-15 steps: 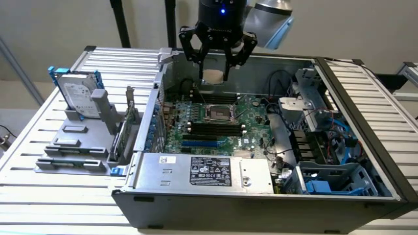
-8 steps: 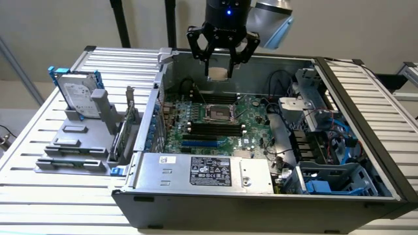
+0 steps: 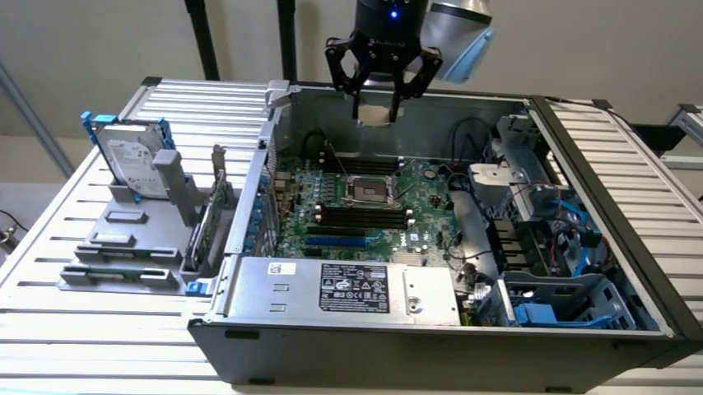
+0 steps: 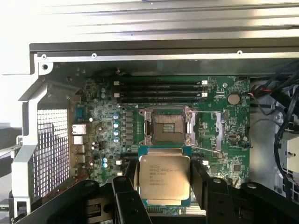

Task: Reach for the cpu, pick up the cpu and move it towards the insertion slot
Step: 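Pick up the cpu and move it towards the insertion slot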

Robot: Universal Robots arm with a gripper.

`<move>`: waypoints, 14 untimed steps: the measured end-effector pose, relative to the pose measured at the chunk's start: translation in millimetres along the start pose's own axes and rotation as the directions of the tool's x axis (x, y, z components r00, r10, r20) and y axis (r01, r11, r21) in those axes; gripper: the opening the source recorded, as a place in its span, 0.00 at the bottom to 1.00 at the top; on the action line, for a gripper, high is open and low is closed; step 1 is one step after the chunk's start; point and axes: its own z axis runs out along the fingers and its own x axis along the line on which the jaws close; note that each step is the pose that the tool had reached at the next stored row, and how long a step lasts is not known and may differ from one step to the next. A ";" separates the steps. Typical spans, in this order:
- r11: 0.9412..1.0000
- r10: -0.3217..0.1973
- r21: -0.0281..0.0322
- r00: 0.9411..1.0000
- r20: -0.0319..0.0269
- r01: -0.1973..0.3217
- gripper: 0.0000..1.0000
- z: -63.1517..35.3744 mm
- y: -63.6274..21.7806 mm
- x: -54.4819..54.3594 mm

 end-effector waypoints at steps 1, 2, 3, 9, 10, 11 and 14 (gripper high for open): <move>1.000 0.000 0.000 1.000 0.000 0.000 0.55 0.2 1.4 -1.9; 1.000 0.000 0.000 1.000 0.000 0.000 0.55 0.5 2.8 -3.9; 1.000 -0.001 0.000 1.000 0.000 0.001 0.55 0.8 4.0 -5.4; 1.000 -0.013 0.000 1.000 -0.001 0.013 0.55 2.0 7.3 -11.1; 1.000 -0.016 0.000 1.000 -0.001 0.016 0.55 2.0 7.4 -12.2; 1.000 -0.019 0.000 1.000 -0.001 0.019 0.55 2.0 7.4 -13.4; 1.000 -0.025 0.000 1.000 -0.001 0.025 0.55 2.0 7.5 -14.1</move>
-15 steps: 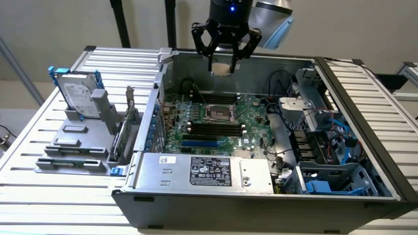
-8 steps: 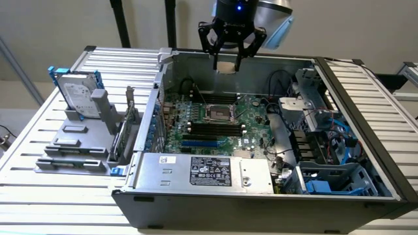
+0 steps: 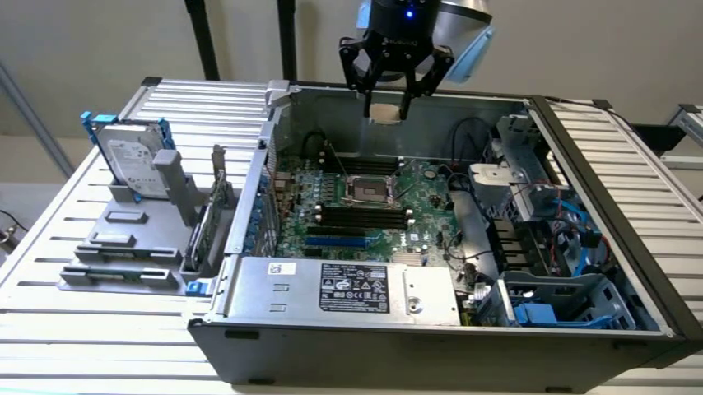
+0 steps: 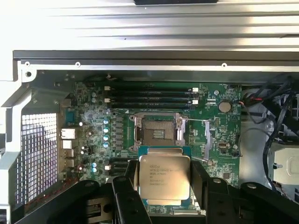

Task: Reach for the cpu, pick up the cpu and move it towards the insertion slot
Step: 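Pick up the cpu and move it towards the insertion slot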

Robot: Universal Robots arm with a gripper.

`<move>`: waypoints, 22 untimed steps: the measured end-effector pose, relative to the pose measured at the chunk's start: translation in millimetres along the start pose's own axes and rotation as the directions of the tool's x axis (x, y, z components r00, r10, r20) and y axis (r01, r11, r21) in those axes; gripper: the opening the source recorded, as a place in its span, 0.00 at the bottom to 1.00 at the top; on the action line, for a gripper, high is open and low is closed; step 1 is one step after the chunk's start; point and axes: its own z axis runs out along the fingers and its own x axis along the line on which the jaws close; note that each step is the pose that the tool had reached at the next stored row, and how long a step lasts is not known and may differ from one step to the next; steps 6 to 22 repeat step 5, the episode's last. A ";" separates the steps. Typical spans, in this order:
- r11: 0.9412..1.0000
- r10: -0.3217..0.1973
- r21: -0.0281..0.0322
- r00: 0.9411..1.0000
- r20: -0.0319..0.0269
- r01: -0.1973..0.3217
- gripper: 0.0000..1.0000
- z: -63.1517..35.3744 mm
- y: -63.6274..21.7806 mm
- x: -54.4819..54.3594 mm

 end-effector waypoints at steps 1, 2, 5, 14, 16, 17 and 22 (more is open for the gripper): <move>1.000 0.000 0.000 1.000 0.000 0.000 0.55 0.0 0.0 0.0; 1.000 0.000 0.000 1.000 0.000 0.000 0.55 0.0 0.0 0.0; 1.000 0.000 0.000 1.000 0.000 0.000 0.55 0.0 0.0 0.0; 1.000 0.000 0.000 1.000 0.000 0.000 0.55 0.0 0.0 0.0; 1.000 0.000 0.000 1.000 0.000 0.000 0.55 0.0 0.0 0.0; 1.000 0.000 0.000 1.000 0.000 0.000 0.55 0.0 0.0 0.0; 1.000 0.000 0.000 1.000 0.000 0.000 0.55 0.0 0.0 0.0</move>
